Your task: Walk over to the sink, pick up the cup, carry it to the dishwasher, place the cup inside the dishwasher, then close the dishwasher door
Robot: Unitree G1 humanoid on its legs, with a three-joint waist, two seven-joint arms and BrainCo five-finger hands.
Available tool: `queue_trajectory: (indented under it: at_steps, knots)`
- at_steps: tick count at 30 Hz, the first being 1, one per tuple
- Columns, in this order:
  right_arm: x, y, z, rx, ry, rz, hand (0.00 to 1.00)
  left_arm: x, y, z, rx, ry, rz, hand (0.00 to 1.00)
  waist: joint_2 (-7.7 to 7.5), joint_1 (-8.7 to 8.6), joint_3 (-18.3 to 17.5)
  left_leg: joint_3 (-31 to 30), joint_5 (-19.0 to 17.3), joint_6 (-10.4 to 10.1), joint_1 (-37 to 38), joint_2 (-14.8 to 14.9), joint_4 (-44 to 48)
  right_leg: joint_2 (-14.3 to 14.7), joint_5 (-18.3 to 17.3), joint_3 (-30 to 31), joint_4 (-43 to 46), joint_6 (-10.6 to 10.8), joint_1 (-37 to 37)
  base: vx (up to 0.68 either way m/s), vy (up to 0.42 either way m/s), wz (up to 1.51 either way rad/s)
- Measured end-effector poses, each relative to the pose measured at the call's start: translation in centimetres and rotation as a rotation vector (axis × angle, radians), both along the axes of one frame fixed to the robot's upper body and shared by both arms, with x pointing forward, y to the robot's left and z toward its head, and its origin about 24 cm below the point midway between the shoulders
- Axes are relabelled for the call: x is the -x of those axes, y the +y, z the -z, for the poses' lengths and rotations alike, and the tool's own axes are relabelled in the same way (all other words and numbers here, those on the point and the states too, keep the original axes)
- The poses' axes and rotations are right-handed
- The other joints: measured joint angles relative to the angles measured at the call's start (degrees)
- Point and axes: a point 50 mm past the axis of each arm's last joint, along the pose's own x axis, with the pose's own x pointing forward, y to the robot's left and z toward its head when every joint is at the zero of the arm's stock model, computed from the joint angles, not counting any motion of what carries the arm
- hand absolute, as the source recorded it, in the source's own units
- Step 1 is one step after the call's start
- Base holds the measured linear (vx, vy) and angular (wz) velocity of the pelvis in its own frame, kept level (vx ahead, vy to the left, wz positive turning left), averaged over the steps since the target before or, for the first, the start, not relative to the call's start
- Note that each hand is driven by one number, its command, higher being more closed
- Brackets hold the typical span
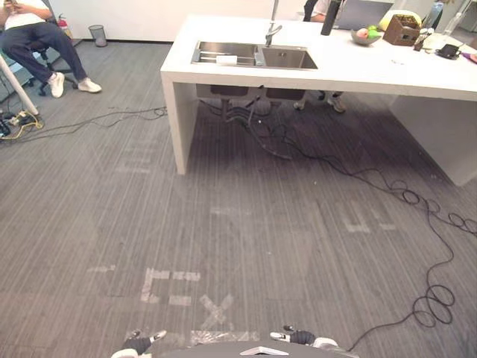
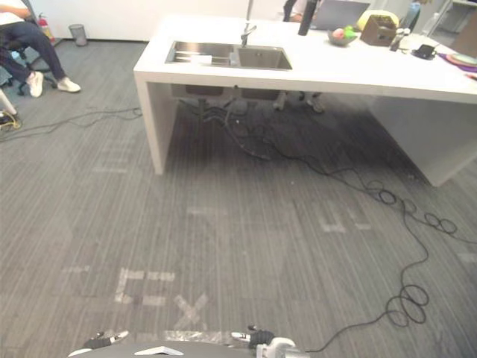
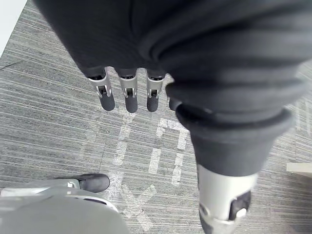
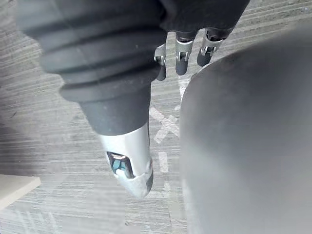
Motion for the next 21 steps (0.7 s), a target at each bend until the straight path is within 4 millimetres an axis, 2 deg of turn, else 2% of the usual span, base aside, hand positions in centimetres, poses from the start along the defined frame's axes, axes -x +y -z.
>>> queue_trajectory:
  at_steps: [15,21]
  knots:
    - [0.27,-0.29,0.0,0.028,-0.023,-0.018,0.0,0.09,0.08,-0.02,-0.026,-0.002,-0.008,0.0,0.03,-0.03,0.0,-0.2,0.1,0.2,-0.7,0.0,0.0,0.0,0.0,-0.2,0.0,0.0,-0.6,0.0,0.0,0.0]
    - [0.28,-0.31,0.0,0.028,-0.022,-0.022,0.0,0.35,0.26,-0.05,-0.1,0.015,-0.037,0.0,0.05,0.02,-0.1,-0.3,0.3,0.2,-1.0,-0.1,0.0,0.0,0.1,-0.2,0.2,-0.1,-0.8,-0.01,-0.003,0.0]
